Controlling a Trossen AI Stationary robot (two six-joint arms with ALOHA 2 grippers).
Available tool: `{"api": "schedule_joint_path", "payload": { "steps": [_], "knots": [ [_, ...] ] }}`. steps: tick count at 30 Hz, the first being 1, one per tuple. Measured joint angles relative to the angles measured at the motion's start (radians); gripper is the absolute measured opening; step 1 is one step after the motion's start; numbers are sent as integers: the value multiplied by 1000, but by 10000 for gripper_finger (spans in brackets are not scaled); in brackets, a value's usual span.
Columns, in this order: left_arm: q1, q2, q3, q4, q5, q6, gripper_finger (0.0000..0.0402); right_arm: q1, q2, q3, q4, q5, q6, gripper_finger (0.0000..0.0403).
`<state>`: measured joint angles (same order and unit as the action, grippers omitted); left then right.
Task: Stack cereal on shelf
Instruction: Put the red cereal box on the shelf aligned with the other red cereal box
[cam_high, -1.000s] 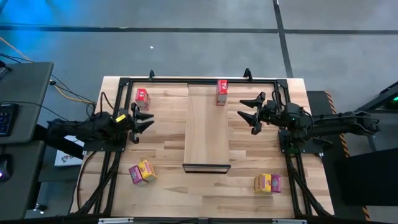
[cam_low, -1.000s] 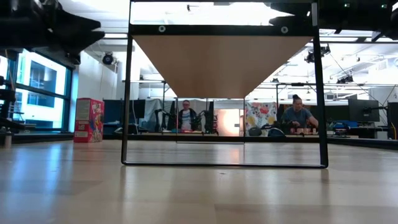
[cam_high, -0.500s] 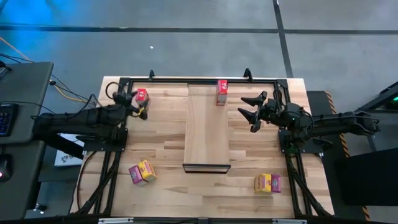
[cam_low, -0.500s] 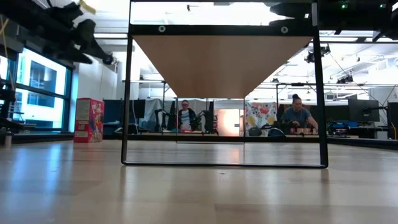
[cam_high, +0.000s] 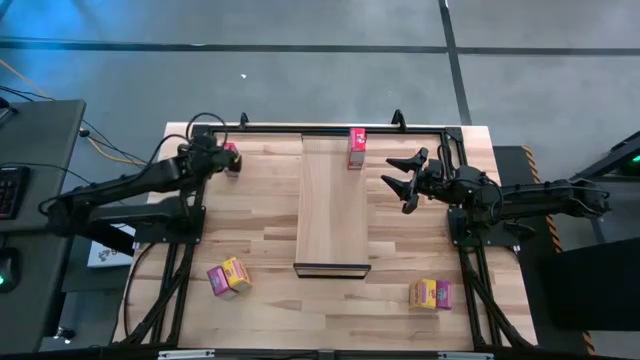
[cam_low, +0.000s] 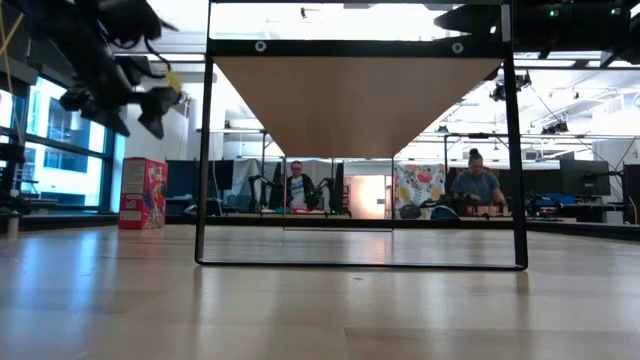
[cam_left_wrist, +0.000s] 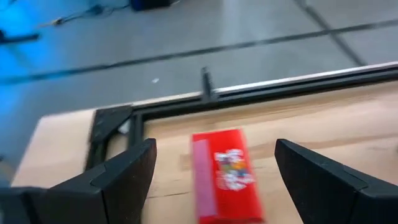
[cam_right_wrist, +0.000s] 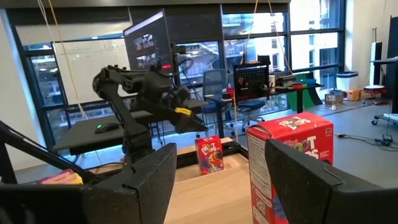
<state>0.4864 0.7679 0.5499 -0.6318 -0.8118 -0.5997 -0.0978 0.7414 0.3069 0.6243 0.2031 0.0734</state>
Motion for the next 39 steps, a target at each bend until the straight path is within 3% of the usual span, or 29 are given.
{"api": "schedule_joint_path", "payload": {
  "steps": [7,14,31,39],
  "knots": [
    [149,64,0,78,173,39,321,0,4,0,1,0,35,238],
    [204,104,0,130,242,62,321,0,29,0,1,0,58,238],
    [261,247,0,114,308,68,318,0,77,0,20,56,84,238],
    [260,273,0,106,309,36,268,0,77,0,21,56,84,238]
  ]
}}
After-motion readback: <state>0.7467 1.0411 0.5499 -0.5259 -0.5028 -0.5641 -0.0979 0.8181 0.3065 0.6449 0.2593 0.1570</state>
